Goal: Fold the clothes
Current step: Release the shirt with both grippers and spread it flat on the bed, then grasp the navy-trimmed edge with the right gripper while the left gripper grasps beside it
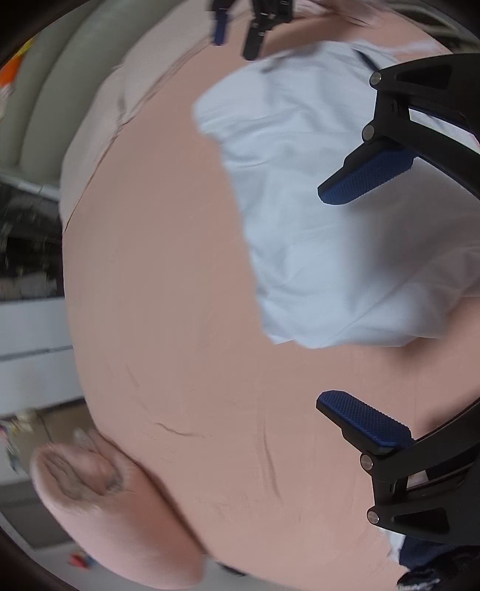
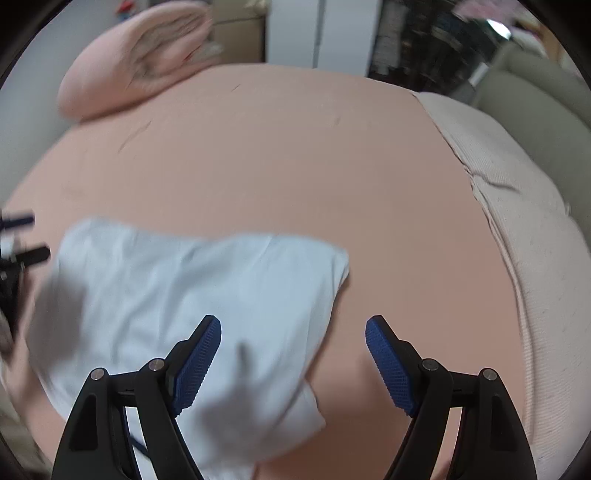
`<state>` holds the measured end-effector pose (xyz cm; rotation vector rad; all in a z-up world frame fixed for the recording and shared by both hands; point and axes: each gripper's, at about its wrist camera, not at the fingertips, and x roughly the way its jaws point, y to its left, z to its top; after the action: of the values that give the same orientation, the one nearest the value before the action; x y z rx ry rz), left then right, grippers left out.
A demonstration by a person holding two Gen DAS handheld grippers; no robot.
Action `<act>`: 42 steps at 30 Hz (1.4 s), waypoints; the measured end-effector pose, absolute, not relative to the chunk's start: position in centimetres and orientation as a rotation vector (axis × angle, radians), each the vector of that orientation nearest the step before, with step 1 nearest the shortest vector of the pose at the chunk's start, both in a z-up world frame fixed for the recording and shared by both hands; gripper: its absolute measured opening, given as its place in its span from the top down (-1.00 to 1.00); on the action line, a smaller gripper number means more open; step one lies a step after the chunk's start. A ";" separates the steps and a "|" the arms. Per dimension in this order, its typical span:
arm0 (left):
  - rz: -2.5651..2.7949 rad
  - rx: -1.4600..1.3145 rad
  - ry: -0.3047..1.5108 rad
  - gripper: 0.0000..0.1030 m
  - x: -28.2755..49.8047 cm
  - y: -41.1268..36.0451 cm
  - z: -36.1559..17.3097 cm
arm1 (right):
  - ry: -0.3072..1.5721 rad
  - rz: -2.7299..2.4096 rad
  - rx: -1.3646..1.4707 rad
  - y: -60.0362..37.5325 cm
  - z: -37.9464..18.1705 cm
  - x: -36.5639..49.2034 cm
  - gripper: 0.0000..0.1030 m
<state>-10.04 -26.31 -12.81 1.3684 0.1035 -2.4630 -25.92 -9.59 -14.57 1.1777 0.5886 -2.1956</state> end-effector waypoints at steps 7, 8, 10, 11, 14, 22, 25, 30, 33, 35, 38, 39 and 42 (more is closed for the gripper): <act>-2.502 1.402 -0.102 -0.99 -6.9 -22.9 -13.3 | 0.794 -2.107 1.087 -9.8 -15.9 -21.9 -0.57; -2.511 1.409 -0.098 -0.99 -6.6 -22.6 -13.4 | 0.796 -2.095 1.091 -9.7 -16.2 -21.8 -0.57; -2.518 1.409 -0.119 -0.99 -5.8 -21.6 -13.6 | 0.775 -2.089 1.106 -9.4 -16.7 -21.4 -0.57; -2.517 1.410 -0.147 -0.99 -5.4 -21.1 -13.8 | 0.768 -2.092 1.105 -9.3 -16.7 -21.2 -0.57; -2.527 1.396 -0.264 -0.99 -5.4 -20.2 -13.7 | 0.752 -2.093 1.091 -8.9 -16.6 -20.3 -0.57; -2.532 1.430 -0.343 -0.99 -4.6 -18.2 -14.9 | 0.802 -2.049 1.086 -8.8 -16.8 -18.1 -0.57; -2.532 1.436 -0.389 -0.99 -4.5 -17.3 -15.4 | 0.883 -2.038 1.040 -9.2 -17.0 -17.1 -0.57; -2.562 1.490 -0.378 -0.99 -4.1 -16.2 -16.5 | 0.917 -2.008 1.010 -9.3 -17.8 -15.9 -0.57; -2.562 1.503 -0.410 -0.99 -4.0 -15.5 -17.3 | 0.915 -1.984 1.011 -9.2 -18.5 -15.4 -0.57; -2.564 1.525 -0.409 -0.99 -4.1 -15.3 -17.8 | 0.962 -1.966 0.988 -9.2 -19.1 -14.8 -0.57; -2.561 1.570 -0.393 -0.99 -4.4 -15.3 -18.5 | 1.062 -1.951 0.917 -9.4 -19.7 -13.7 -0.57; -2.559 1.579 -0.389 -0.99 -4.5 -15.3 -18.7 | 1.096 -1.945 0.894 -9.6 -19.9 -13.4 -0.56; -2.560 1.586 -0.386 -0.99 -4.8 -15.2 -18.8 | 1.182 -1.931 0.843 -10.2 -20.3 -12.8 -0.57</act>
<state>-4.80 -15.20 -18.81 1.5859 -0.3857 -2.5604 -12.78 -10.17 -20.28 0.8431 1.1820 -1.9306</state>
